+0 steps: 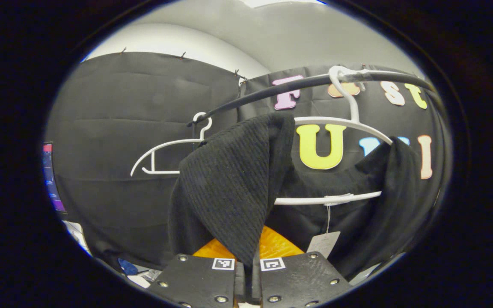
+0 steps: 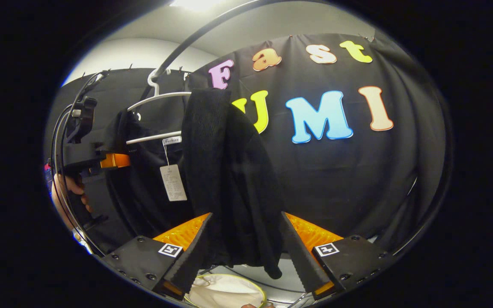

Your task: Grasp the clothes on the hanger with both hands and then place them into the laundry hamper below.

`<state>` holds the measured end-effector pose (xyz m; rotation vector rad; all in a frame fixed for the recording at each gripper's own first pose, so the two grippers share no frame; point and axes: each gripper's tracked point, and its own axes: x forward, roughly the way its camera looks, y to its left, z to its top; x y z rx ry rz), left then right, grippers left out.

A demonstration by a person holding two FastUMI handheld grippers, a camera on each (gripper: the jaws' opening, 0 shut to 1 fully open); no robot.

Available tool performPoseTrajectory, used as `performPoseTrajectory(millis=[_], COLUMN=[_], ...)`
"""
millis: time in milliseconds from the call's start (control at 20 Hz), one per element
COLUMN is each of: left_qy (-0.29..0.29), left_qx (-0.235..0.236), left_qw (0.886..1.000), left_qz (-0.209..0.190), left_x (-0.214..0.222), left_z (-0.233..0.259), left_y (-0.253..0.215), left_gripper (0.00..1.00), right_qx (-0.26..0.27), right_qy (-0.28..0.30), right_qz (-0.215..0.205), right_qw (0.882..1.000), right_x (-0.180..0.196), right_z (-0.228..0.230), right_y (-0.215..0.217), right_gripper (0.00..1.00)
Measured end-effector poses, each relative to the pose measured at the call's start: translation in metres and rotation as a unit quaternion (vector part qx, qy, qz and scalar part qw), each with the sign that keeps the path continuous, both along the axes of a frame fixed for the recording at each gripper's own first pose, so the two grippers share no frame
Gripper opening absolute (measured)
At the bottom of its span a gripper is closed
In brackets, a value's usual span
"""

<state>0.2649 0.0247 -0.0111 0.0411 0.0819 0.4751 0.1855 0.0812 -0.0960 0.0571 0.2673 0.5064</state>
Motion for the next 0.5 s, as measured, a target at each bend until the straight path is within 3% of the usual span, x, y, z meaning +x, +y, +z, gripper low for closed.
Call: performPoseTrajectory(millis=[50,150,300,450,500], left_qy=[-0.003,0.000,-0.007,-0.015,-0.022], left_qx=[-0.003,-0.005,-0.032,-0.057,-0.066], left_qw=[1.000,1.000,0.999,0.996,0.995], left_qz=[-0.015,-0.020,-0.043,-0.069,-0.076], left_x=[0.002,-0.008,-0.017,-0.029,-0.035], left_z=[0.001,0.007,0.014,0.027,0.035], left_y=[-0.003,0.005,-0.007,-0.018,-0.022], left_gripper=[0.10,0.00,0.01,0.01,0.01], right_qx=[-0.001,-0.003,-0.008,0.000,0.006], right_qy=[0.004,0.004,0.007,0.018,0.019], right_qz=[0.006,0.015,0.035,0.057,0.063], right_qw=[1.000,1.000,0.999,0.998,0.998], right_x=[0.000,0.001,0.002,-0.005,-0.007], right_z=[-0.003,-0.003,-0.001,0.012,0.020], right_y=[0.003,0.008,0.019,0.038,0.046], right_gripper=[0.93,0.93,0.98,0.93,0.98])
